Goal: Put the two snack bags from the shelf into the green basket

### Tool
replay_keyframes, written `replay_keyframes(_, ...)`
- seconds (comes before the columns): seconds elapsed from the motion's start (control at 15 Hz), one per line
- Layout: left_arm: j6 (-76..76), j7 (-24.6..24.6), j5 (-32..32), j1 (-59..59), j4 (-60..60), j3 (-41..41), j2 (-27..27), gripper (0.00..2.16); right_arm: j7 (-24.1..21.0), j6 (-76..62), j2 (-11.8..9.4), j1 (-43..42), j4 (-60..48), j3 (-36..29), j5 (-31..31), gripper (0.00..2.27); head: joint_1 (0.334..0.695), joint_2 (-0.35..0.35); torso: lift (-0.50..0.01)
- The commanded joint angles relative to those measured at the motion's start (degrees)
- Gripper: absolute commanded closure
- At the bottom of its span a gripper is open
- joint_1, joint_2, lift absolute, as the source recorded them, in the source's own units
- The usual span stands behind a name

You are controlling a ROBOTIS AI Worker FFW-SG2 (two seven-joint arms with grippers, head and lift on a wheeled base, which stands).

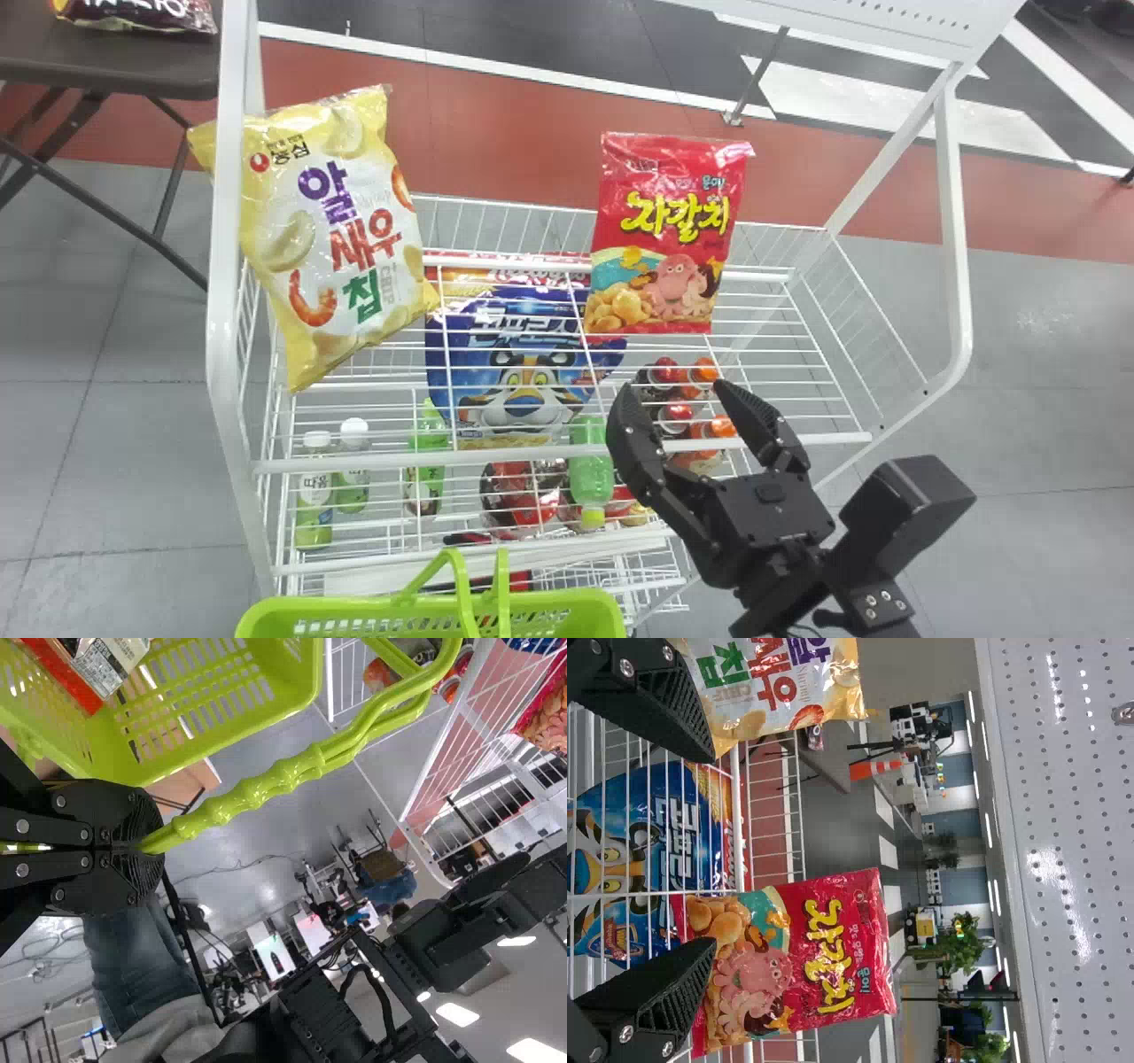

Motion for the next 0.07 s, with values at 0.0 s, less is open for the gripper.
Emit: replay_keyframes(0.0, 0.0, 0.0, 0.0, 0.2, -0.1, 0.0, 0.0, 1.8, 0.0, 0.0, 0.1, 0.0, 0.0, 0.1, 0.0, 0.08, 0.695, -0.35, -0.011)
